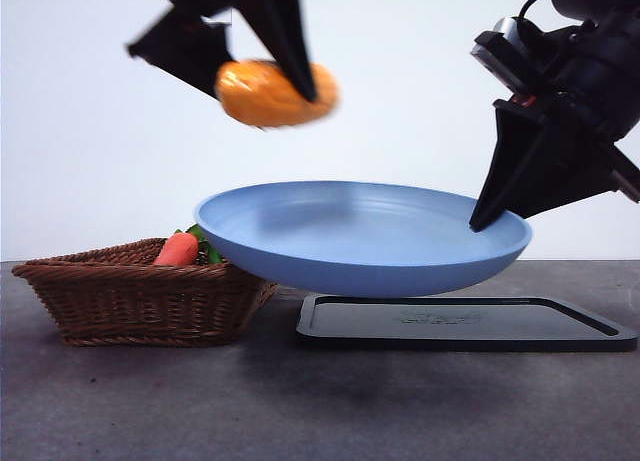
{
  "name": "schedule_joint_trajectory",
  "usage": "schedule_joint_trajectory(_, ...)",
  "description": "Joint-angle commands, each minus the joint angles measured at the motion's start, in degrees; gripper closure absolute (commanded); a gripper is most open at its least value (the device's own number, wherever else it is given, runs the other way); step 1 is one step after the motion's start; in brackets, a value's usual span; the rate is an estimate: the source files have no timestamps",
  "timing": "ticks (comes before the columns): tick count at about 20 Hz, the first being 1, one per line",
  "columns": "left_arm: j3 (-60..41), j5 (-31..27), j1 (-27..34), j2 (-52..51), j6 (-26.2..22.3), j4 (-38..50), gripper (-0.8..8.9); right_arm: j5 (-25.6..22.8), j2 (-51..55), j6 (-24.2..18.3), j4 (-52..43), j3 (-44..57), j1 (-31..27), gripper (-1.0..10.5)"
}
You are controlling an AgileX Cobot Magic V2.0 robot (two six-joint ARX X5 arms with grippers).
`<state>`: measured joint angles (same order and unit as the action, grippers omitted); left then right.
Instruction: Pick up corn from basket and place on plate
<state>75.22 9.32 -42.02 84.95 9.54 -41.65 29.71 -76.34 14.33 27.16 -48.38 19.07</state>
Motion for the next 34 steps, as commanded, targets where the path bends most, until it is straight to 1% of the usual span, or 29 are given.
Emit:
schedule_joint_trajectory(1,0.2,0.1,-2.9,3.6,-2.0,0.8,6.22,0.5,-0.8,1.8,-1.0,-1.2,0.2,9.4)
schedule_joint_trajectory(4,0.2,0.1,-6.1,8.0,-5.5,0.9,6.21,2.1,-0.8,1.8,-1.0,-1.2,0.2,9.4)
schedule_joint_trajectory(7,0.2,0.1,-7.3,11.9,-7.6,1.0,6.20,2.4,-0.8,1.8,-0.9,-1.2,0.2,9.4)
schedule_joint_trajectory(9,0.2,-0.3,-7.6,13.8,-7.6,0.9,6.15,3.2,-0.8,1.8,-0.9,-1.2,0.2,9.4)
schedule_joint_trajectory(13,0.2,-0.3,-8.1,14.4,-7.6,0.5,4.81,3.3,-0.8,1.7,-0.8,-1.2,0.2,9.4)
schedule_joint_trajectory(15,0.2,-0.3,-8.2,14.4,-7.6,-0.2,4.58,3.3,-0.8,1.6,-0.8,-1.2,0.2,9.4)
schedule_joint_trajectory(18,0.2,-0.3,-8.3,14.3,-7.6,-1.3,4.57,3.3,-0.8,1.5,-0.8,-1.2,0.2,9.4)
schedule_joint_trajectory(23,0.3,-0.4,-8.2,10.6,-7.6,-1.9,4.57,3.3,-0.8,1.5,-0.6,-1.2,0.2,9.4)
schedule_joint_trajectory(25,0.3,-0.4,-8.1,8.5,-7.5,-2.1,4.42,3.3,-0.8,1.3,-0.5,-1.2,0.2,9.4)
schedule_joint_trajectory(34,0.3,-0.4,-7.7,-3.0,-7.0,-2.4,4.33,3.1,-0.8,1.4,-0.4,-1.2,0.2,9.4)
